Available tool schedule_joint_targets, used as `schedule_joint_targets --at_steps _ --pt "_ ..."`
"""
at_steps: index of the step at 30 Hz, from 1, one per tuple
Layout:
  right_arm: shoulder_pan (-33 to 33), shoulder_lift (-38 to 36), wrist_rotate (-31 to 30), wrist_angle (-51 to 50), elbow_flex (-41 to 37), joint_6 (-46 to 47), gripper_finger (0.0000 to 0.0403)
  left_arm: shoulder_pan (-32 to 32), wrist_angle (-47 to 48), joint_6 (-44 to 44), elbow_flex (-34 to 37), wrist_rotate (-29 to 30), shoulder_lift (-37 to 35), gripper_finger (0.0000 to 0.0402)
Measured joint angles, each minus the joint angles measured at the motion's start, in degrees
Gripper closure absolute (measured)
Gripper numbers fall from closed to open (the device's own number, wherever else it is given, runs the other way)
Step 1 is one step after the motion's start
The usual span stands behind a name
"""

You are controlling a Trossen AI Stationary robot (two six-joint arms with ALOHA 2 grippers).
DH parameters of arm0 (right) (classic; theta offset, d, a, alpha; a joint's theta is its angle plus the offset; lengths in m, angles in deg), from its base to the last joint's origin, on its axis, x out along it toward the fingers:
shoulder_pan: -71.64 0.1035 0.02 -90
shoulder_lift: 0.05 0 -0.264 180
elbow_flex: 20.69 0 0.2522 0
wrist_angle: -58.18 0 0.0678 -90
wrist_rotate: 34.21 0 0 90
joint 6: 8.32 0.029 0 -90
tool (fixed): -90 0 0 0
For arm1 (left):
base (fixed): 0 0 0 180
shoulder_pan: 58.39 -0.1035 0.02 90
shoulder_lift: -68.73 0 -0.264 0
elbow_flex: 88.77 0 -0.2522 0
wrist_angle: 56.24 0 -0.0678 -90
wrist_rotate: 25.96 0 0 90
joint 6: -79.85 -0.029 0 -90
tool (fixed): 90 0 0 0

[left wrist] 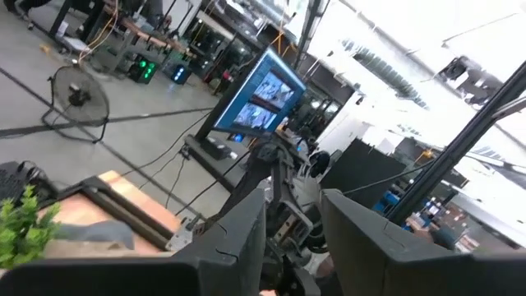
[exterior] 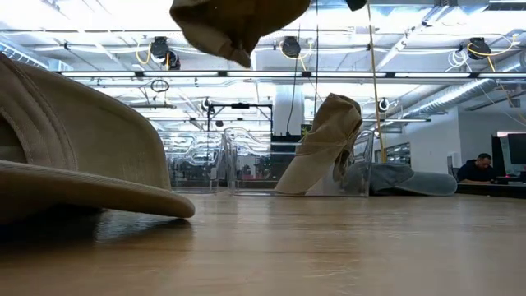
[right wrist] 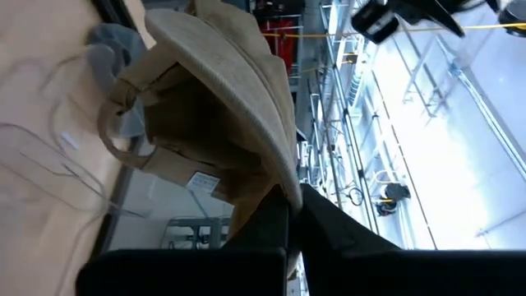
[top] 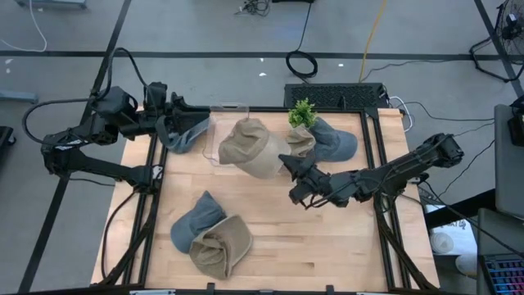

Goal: Pick & Place hat
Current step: Put the top brown cap into the right transparent bin

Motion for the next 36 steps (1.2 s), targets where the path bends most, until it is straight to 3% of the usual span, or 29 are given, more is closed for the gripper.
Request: schedule_joint_targets --at_steps 9,18,25,36 --pt "-0.8 -3.1 0.2 0.4 1.7 -2.6 0.0403 -2.1 -1.9 2.7 0.0 0.0 0.0 0.0268" --pt "-6.4 -3.2 0.5 9.1 4.5 -7.7 0.0403 -5.2 -2.2 6.1 0.0 -0.6 0.0 0.0185" --pt "-11.6 -3.2 4.5 19.1 4.6 -9.5 0.0403 -5.2 -4.7 7.2 0.0 -0.8 0.2 0.014" --pt "-15.3 -2.7 6.4 22.3 4.6 -9.7 0.0403 -5.2 -8.8 9.0 0.0 -2.8 4.3 0.0129"
